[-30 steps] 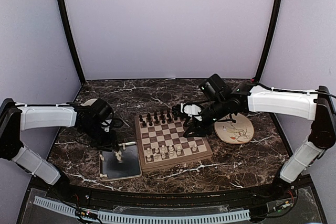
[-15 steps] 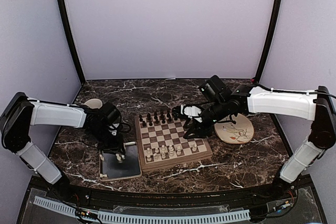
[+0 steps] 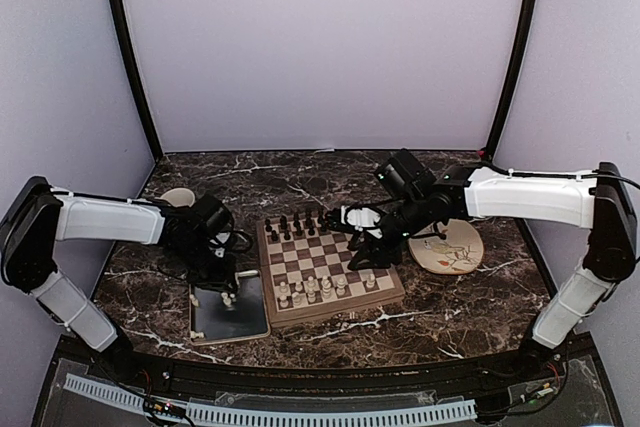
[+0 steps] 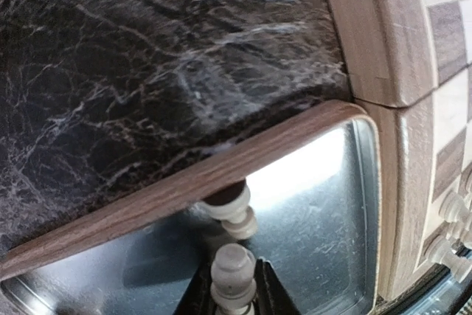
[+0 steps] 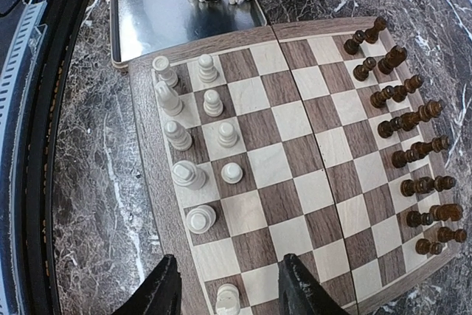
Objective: Set up the chess pieces on the board
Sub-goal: Pick up the chess pile from the storage box, then pass from the left arm to the right
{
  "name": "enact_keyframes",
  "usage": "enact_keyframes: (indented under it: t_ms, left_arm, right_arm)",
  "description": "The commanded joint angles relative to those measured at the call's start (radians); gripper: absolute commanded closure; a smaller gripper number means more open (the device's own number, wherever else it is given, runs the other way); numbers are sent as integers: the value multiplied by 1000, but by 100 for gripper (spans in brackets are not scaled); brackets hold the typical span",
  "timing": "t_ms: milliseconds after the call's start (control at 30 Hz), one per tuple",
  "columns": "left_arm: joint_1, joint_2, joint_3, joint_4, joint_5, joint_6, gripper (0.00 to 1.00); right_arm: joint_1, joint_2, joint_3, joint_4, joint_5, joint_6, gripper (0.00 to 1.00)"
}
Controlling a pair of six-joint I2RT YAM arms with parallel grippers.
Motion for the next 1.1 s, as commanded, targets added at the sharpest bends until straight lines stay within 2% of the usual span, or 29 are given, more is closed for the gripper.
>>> enact_keyframes:
  t_ms: [0, 100, 267, 500, 900, 1067]
  left_arm:
    - [-28, -97, 33, 0, -25, 117, 87]
    - [-30, -162, 4, 60, -9, 226, 90]
    - [-37, -250, -42, 167, 116, 342, 90]
    - [-49, -347, -106, 355, 273, 401, 89]
    - [-129, -234, 2, 468, 384, 467, 89]
    - [-148, -200, 43, 482, 393, 474, 88]
  right_arm:
    - [12, 0, 44, -20, -16, -7, 54]
    - [11, -8, 77, -37, -41, 9, 54]
    - [7, -7, 155, -72, -122, 56, 55]
    - [-11, 68, 268, -19, -271, 225, 54]
    - [-37, 322, 486, 43, -535, 537, 54]
    - [-35, 352, 481, 77, -603, 600, 54]
